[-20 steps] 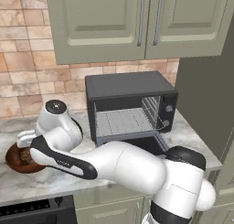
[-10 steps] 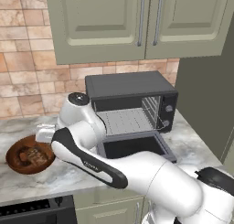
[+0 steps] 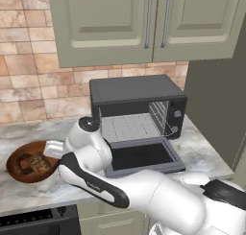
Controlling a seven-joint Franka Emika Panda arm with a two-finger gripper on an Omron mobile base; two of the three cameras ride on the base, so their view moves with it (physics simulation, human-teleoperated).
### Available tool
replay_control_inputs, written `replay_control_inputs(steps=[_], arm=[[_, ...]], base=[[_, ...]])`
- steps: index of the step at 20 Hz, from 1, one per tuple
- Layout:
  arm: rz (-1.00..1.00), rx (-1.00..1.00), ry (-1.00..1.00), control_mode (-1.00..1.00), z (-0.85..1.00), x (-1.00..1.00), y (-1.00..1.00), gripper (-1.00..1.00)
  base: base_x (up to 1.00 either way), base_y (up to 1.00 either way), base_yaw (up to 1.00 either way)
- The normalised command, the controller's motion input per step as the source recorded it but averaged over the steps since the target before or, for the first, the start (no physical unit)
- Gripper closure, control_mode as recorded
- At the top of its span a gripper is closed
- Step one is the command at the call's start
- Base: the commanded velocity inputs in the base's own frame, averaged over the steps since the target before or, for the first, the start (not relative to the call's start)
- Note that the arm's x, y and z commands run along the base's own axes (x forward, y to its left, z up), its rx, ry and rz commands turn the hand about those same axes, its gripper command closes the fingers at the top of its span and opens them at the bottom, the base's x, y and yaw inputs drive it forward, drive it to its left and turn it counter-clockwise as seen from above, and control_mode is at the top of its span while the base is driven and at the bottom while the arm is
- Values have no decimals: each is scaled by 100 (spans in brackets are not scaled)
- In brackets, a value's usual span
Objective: Pick up the heated bread from the toaster oven and place it in the bowl. Then move the bread bowl to the dining counter.
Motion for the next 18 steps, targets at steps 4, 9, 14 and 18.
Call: replay_control_inputs(steps=[4,9,14,18], arm=[[-7,6,2,-100,-11,31,30,-100],[-3,2,2,-100,-23,34,14,-100],[0,3,1,-100,-30,23,4,-100],[0,3,0,-100,-26,18,6,-100]], base=[[0,0,0],[0,0,0],[0,0,0],[0,0,0]])
